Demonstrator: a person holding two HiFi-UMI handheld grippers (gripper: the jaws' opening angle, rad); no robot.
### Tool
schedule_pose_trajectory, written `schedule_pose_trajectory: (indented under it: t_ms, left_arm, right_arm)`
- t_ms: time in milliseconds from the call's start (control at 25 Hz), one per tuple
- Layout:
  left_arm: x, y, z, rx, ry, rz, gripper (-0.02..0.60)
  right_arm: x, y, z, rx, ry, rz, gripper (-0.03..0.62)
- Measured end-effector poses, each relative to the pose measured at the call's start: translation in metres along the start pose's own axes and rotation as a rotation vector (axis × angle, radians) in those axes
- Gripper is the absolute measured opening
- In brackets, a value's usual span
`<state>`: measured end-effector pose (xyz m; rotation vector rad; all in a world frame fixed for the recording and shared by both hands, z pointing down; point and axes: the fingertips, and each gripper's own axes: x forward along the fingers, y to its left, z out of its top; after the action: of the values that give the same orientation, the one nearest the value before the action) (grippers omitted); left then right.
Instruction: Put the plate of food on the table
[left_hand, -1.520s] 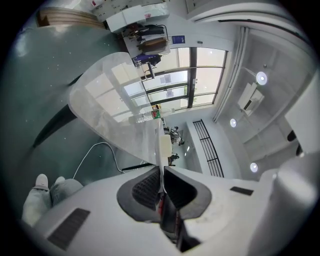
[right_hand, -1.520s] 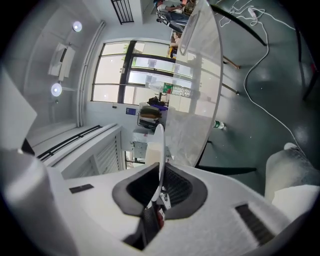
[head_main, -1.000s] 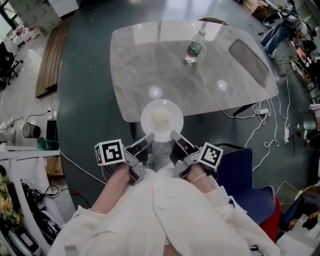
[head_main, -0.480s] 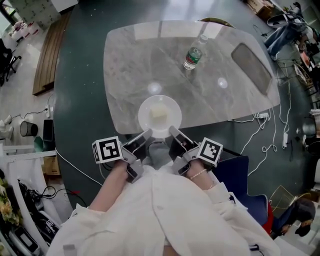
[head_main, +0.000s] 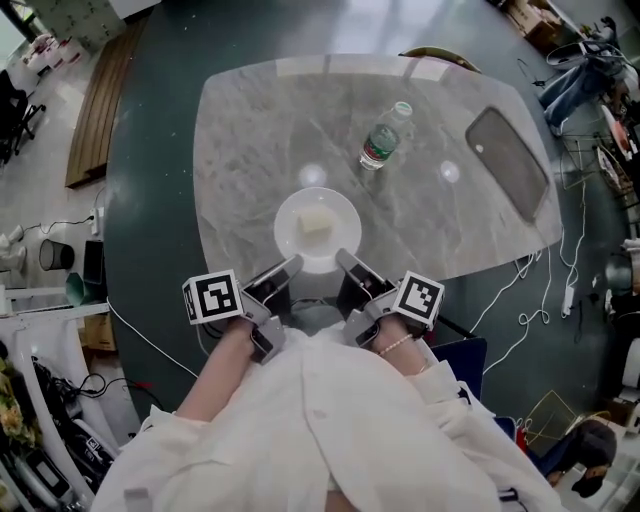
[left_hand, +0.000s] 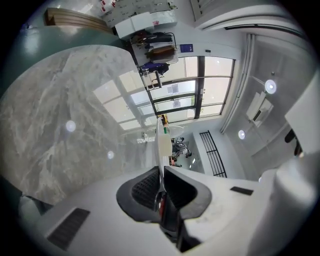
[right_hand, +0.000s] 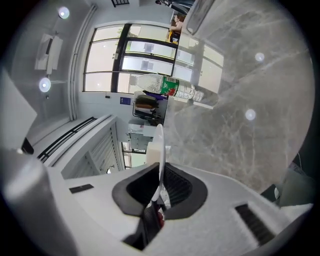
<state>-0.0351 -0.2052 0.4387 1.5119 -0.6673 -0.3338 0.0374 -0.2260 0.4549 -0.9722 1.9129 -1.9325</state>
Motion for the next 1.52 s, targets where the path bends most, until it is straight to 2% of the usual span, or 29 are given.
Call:
schedule_pose_trajectory:
  t_ms: [280, 480, 600, 760, 920, 1160, 1520]
  left_arm:
    - [0.031, -0.005, 0.028, 0.008, -0.06, 0.002, 0.026]
    - [0.045, 0.002, 0.037, 0.043, -0.076, 0.009, 0.028]
    - [0.046, 0.006, 0.041, 0.033, -0.081, 0.033, 0.027]
    - [0.042, 0.007, 0.047, -0.018, -0.096, 0.041, 0.028]
    - [0.042, 0.011, 0.056, -0.003, -0.086, 0.047, 0.027]
    - [0.041, 0.01, 0.059, -0.027, -0.057, 0.055, 0.028]
    - [0.042, 0.019, 0.061, -0.004, 0.026, 0.094, 0.028]
  right_arm:
    - [0.022, 0.003, 0.04, -0.003, 0.061, 0.022, 0.014]
    - [0.031, -0.004, 0.055, 0.0, 0.083, 0.018, 0.014]
    - [0.038, -0.006, 0.056, 0.013, 0.107, 0.012, 0.014]
    - [0.048, -0.005, 0.053, 0.013, 0.13, 0.015, 0.014]
    - [0.057, -0.007, 0.054, 0.023, 0.127, 0.013, 0.014]
    - [0.059, -0.005, 0.054, 0.031, 0.111, -0.003, 0.014]
    - [0.059, -0.015, 0.05, 0.09, 0.09, -0.038, 0.014]
